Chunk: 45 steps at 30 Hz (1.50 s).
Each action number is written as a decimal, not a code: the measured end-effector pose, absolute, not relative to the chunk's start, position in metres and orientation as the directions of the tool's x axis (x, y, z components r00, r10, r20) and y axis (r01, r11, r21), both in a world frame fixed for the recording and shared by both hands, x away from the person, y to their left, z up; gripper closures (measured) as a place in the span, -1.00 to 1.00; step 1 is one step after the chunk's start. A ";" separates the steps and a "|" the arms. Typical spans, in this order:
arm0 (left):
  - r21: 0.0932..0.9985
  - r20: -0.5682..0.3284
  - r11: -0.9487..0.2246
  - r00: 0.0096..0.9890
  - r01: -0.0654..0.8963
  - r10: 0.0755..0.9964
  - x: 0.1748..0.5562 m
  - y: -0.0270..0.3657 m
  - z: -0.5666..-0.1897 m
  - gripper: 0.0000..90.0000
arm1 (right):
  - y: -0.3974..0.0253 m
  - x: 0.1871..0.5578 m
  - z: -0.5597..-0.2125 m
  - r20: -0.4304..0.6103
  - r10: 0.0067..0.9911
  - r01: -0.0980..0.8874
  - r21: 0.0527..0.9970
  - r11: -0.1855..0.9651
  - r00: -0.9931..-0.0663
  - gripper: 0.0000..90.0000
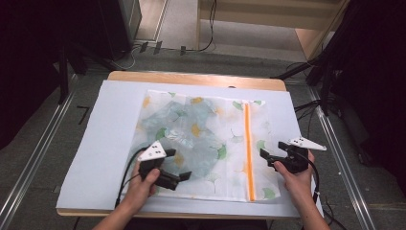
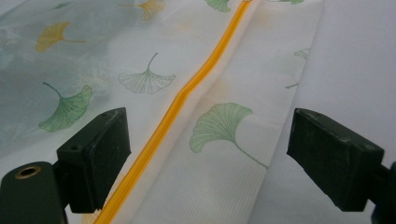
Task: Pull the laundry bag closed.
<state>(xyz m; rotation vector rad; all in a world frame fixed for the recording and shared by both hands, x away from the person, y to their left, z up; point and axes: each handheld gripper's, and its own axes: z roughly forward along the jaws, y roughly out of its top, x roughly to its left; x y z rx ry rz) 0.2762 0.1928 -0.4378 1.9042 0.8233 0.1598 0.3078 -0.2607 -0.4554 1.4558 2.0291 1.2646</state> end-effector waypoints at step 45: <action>0.892 -0.127 -0.150 0.554 0.427 0.823 0.234 0.361 -0.432 -1.00 | -0.317 0.238 -0.460 0.259 0.858 0.498 0.867 -0.005 -0.444 -0.70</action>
